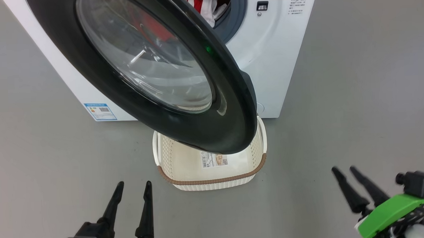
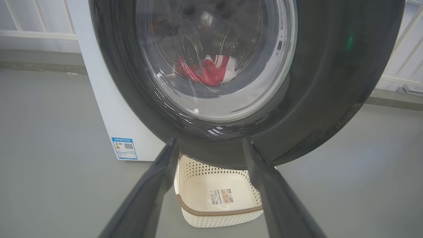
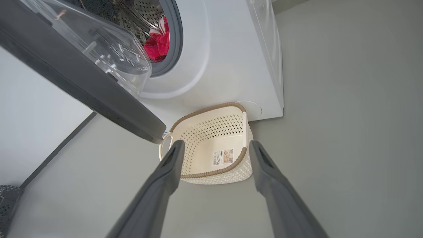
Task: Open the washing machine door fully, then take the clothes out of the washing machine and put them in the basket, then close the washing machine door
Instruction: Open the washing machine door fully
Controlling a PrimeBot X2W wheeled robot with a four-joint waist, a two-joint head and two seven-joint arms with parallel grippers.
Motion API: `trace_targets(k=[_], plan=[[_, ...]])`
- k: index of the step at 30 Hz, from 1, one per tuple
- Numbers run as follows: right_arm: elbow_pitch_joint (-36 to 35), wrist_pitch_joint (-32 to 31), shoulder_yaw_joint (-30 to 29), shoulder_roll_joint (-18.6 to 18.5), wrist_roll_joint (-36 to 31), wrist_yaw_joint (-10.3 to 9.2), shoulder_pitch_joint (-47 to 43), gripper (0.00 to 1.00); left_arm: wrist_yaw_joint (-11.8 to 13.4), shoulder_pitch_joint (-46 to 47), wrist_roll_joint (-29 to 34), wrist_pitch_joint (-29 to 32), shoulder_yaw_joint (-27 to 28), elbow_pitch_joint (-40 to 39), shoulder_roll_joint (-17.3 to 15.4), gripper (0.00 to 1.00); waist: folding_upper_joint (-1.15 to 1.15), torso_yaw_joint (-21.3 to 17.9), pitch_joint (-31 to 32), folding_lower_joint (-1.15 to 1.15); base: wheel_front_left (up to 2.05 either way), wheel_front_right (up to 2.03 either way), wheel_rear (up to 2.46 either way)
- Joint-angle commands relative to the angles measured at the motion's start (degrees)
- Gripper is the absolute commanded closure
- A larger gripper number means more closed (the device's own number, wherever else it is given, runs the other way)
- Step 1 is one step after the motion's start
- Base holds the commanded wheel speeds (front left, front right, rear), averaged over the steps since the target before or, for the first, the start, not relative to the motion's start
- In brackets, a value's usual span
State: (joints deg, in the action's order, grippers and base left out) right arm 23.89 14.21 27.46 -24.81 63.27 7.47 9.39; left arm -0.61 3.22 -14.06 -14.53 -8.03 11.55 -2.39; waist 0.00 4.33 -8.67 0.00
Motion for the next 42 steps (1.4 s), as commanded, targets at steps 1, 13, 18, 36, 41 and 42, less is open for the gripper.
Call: trace_targets(k=[1,13,18,36,41,42], plan=[[-1.9,0.7,-1.6,-0.7,-2.2,0.02,-0.4,0.0,-0.3,0.3,0.5,-0.5,2.0,-1.1,-0.5,0.0,0.0,-0.1,0.0,0.0,0.0,0.0,0.0],[-10.5,0.8,-18.9,6.9,-24.6,0.02,-7.9,0.0,-0.2,0.6,0.4,-0.5,2.3,-1.3,-0.5,0.0,0.0,0.0,0.0,0.0,0.0,0.0,0.0],[-13.9,0.8,-25.9,11.0,-32.6,0.02,-11.0,0.0,-0.2,0.5,0.3,-0.5,2.1,-1.4,-0.5,0.0,0.0,0.3,0.2,0.0,0.0,0.0,0.0],[-15.4,0.8,-30.2,15.1,-36.9,0.02,-14.3,0.0,-0.4,0.0,0.2,-0.5,1.7,-1.9,-0.5,0.0,0.0,0.3,0.6,0.0,0.0,0.0,0.0],[-15.6,0.8,-30.3,15.1,-36.9,0.02,-14.1,0.0,-0.4,0.2,0.2,-0.5,1.6,-1.8,-0.5,0.0,0.0,0.3,0.6,0.0,0.0,0.0,0.0],[-15.6,0.8,-30.4,15.1,-36.8,0.02,-14.1,0.0,-0.4,0.2,0.2,-0.5,1.6,-1.8,-0.5,0.0,0.0,0.3,0.7,0.0,0.0,0.0,0.0]])
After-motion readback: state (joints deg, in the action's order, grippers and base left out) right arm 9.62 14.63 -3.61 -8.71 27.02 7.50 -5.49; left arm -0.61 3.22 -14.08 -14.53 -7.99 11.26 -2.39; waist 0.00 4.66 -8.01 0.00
